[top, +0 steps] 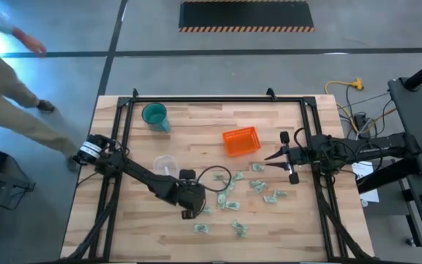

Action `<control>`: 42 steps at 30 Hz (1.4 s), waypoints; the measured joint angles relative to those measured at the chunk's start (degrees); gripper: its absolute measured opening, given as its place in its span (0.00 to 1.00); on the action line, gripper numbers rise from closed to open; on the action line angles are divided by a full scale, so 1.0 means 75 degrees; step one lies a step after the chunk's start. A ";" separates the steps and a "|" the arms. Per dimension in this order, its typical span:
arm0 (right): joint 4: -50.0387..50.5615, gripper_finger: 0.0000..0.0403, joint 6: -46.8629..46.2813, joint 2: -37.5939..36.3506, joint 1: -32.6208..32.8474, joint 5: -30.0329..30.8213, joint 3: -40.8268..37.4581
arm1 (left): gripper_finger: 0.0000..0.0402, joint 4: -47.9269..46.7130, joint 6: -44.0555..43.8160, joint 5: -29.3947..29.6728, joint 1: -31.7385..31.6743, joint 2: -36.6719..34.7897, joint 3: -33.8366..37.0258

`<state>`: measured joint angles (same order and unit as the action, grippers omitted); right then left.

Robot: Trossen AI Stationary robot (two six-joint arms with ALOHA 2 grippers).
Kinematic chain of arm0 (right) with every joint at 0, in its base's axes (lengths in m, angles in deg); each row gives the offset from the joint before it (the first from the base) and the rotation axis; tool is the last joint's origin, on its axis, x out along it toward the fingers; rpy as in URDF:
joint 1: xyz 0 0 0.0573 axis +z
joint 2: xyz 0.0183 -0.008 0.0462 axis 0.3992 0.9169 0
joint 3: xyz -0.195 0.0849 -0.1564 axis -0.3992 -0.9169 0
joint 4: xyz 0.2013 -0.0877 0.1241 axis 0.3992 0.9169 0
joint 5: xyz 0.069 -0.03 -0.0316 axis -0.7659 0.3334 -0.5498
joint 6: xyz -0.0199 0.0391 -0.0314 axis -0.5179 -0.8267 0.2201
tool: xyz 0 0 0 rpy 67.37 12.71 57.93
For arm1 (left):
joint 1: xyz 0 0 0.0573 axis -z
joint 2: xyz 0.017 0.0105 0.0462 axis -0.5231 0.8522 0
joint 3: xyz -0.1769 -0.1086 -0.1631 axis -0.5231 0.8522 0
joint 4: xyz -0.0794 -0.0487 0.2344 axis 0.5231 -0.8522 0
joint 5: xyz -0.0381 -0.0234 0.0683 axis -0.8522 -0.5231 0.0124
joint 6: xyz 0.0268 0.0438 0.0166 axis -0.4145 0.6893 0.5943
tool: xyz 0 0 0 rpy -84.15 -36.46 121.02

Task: Pick and place items into bin
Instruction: Put the light green stevia packet into the transparent container

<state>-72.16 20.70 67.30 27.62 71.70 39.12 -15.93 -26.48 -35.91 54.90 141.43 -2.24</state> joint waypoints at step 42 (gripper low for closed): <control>0.0038 0.17 -0.0003 0.0152 0.0003 0.0023 0.0003 | 0.00 -0.5152 -0.4296 0.2907 0.1195 -0.1177 -0.0023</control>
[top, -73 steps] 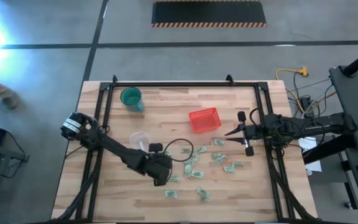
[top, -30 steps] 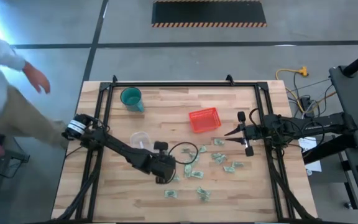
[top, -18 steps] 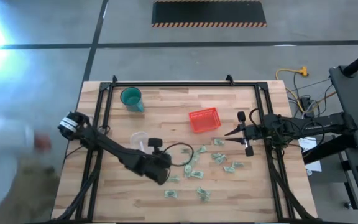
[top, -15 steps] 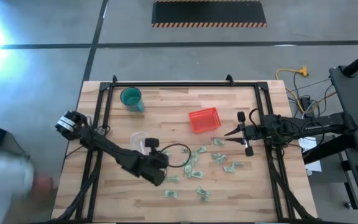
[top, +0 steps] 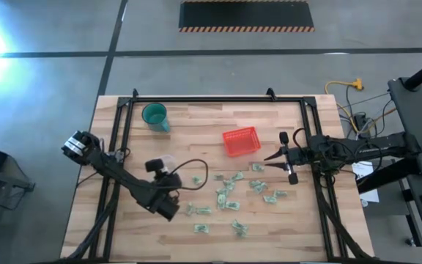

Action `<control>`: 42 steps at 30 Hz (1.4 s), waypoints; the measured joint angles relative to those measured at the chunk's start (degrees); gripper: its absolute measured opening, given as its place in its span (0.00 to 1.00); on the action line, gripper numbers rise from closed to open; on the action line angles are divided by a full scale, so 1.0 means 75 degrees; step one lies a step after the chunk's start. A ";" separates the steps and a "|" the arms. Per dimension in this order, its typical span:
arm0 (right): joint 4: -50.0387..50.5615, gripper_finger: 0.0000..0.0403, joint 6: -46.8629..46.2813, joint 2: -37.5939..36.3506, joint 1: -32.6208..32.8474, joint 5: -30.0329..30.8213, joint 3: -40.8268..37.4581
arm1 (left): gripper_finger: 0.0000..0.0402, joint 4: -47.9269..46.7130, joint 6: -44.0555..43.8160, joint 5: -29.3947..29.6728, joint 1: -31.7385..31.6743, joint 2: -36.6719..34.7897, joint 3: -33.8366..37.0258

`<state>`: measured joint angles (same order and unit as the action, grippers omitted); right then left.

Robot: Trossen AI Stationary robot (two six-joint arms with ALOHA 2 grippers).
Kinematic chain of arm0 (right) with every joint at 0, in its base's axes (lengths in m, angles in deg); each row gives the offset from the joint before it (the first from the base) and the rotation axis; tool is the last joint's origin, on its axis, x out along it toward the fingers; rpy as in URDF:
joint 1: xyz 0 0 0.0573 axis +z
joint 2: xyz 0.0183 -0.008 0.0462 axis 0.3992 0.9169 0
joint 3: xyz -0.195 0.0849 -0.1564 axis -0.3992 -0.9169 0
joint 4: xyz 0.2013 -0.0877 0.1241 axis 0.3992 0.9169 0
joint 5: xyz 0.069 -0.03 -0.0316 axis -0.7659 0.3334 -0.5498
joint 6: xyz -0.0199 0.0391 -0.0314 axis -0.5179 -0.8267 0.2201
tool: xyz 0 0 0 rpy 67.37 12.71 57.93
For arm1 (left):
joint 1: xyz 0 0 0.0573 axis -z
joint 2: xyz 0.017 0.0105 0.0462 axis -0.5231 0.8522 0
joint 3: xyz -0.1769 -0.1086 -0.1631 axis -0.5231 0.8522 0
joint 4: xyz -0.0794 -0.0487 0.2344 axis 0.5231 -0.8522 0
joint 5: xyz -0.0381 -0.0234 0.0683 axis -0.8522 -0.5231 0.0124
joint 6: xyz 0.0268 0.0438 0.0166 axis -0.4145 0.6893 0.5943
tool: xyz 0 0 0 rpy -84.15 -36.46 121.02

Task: Pick and place items into bin
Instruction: Put the light green stevia packet into the transparent container, then put the light green stevia packet into the orange bin

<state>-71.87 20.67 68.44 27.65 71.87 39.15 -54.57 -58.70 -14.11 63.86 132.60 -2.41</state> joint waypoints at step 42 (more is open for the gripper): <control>0.0534 0.17 -0.1953 0.2974 0.1195 -0.0533 -0.0097 | 0.31 0.0192 -0.0386 0.0260 0.0549 -0.0596 0.0411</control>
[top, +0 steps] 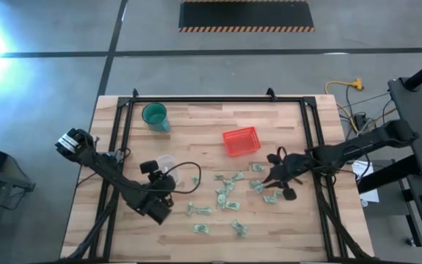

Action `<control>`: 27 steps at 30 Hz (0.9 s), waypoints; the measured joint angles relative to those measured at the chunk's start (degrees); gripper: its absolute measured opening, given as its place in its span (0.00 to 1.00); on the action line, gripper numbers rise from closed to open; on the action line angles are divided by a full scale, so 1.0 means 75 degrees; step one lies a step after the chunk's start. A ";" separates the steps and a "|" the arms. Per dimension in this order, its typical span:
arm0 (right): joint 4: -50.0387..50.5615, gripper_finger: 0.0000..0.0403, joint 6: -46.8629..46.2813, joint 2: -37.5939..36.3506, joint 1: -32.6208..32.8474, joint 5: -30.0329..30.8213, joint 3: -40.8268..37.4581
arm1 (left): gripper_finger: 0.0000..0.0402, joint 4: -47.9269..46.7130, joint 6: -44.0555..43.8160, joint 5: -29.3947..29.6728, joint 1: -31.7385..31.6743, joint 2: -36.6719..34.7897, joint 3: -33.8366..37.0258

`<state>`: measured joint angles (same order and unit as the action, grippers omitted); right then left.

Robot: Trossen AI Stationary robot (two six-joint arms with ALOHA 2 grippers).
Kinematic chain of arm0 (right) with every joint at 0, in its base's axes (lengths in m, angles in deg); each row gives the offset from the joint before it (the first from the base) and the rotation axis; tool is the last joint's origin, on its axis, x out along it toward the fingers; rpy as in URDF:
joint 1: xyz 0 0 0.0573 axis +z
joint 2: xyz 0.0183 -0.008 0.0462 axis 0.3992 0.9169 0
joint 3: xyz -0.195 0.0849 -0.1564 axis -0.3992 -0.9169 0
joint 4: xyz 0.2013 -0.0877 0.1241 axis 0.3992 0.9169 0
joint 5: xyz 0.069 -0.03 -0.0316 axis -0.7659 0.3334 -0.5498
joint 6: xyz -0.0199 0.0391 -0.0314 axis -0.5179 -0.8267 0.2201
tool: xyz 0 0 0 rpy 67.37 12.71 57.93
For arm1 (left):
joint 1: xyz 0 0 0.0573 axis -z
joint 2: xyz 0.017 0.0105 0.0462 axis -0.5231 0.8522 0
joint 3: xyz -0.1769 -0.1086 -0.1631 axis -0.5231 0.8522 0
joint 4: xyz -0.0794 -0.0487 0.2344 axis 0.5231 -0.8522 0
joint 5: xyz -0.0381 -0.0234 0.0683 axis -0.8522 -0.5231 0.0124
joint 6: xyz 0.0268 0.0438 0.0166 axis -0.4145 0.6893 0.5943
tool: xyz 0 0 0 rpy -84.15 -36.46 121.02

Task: Pick and place items into bin
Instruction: Put the light green stevia packet into the orange bin

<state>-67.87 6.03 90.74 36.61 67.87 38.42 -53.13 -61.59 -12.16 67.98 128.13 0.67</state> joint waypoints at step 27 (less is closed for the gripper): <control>0.0575 0.17 -0.1268 0.1827 0.1089 0.2392 0.0444 | 0.31 0.3768 0.4635 0.0525 0.0121 -0.0019 -0.0072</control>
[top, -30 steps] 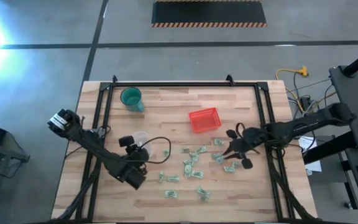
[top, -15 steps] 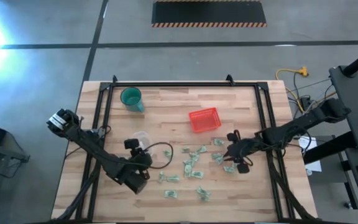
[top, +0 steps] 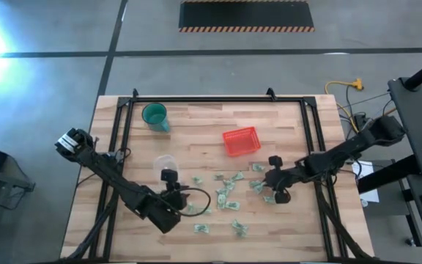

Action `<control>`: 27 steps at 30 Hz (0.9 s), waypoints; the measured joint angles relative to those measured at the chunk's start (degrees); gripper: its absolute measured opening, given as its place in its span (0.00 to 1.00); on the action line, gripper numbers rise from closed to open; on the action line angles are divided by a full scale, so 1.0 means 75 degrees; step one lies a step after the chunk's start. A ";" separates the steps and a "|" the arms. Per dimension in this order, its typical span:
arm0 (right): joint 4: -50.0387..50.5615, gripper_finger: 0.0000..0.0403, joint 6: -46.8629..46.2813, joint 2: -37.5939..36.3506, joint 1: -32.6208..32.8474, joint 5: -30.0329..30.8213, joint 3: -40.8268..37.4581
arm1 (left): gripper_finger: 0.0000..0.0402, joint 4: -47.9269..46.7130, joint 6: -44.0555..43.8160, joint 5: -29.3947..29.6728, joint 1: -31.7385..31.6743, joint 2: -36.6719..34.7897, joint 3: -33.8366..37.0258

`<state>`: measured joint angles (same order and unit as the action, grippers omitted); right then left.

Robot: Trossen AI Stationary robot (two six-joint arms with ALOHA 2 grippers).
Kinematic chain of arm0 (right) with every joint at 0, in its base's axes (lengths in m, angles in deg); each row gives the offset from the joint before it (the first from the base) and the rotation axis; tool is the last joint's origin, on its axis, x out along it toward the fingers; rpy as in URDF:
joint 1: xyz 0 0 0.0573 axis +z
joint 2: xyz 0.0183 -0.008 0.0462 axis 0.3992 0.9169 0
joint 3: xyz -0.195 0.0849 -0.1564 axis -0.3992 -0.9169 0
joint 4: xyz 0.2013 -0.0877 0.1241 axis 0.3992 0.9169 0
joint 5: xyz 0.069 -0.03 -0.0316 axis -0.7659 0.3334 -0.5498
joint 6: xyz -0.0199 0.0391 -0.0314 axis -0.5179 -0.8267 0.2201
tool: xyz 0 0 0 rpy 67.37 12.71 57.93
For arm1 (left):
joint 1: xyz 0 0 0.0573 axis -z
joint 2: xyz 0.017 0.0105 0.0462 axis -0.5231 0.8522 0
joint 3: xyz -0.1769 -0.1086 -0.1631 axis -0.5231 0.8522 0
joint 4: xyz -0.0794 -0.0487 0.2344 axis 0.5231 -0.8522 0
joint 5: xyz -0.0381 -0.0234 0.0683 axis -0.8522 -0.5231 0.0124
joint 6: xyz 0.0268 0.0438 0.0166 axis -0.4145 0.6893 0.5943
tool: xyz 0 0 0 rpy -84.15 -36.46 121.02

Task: Pick and place items into bin
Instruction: Put the light green stevia packet into the orange bin

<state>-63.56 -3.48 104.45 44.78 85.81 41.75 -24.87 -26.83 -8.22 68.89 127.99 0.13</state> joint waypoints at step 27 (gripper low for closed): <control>-0.0107 0.24 -0.0392 0.0762 0.0000 -0.0145 0.0069 | 0.31 0.0008 0.0005 -0.0012 0.0000 0.0000 0.0002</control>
<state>-64.36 -6.42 110.16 44.78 84.72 42.27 -24.81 -26.80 -8.30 68.89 127.99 0.15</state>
